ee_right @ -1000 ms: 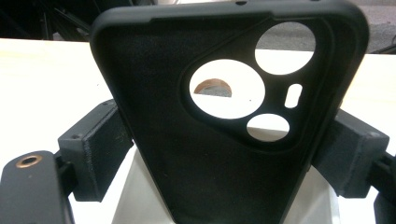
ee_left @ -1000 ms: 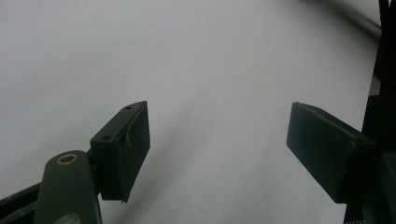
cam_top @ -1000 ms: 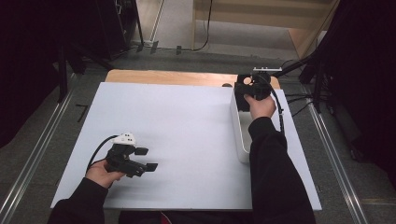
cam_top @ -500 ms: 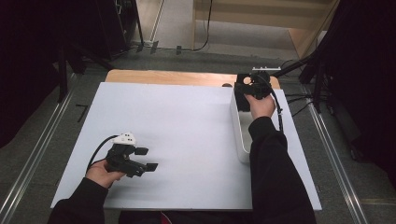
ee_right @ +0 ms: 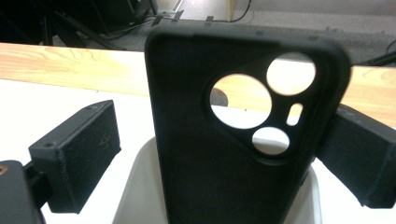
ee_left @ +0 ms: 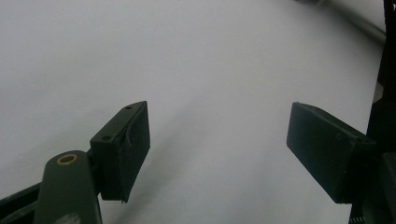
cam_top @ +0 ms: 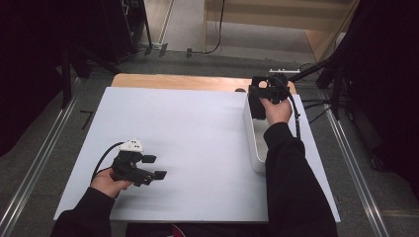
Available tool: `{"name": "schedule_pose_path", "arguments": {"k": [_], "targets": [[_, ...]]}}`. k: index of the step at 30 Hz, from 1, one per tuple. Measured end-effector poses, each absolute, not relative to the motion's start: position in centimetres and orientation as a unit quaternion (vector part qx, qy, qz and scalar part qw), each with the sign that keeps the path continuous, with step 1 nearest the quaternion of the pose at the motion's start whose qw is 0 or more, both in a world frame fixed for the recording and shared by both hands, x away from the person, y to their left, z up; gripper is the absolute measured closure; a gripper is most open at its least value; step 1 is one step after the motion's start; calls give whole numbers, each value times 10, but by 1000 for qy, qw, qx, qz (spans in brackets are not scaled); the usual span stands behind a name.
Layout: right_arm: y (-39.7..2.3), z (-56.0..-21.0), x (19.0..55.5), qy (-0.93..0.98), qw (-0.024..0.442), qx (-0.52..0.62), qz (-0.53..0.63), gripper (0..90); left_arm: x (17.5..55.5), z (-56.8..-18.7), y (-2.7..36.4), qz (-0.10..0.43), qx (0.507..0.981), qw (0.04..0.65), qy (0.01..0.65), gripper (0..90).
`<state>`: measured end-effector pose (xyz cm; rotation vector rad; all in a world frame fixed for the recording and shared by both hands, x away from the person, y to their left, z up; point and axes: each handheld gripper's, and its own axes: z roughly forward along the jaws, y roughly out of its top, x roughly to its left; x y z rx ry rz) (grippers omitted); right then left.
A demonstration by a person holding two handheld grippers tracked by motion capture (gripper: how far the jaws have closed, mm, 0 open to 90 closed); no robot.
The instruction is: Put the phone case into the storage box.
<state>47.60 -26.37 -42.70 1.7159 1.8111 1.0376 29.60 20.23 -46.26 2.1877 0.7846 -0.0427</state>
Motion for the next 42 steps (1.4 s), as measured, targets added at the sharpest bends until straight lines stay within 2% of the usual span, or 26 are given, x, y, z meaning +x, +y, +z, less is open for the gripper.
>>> {"name": "schedule_pose_path", "arguments": {"k": [11,19,42], "targets": [[-263,-405,464,637,260,604,402,18,295,-463,202,-14,865,397,308,210],[-261,-390,452,634,269,596,413,18,294,-461,202,-16,865,400,303,211],[-246,-373,419,666,234,550,446,37,295,-461,203,-16,864,400,304,211]]}}
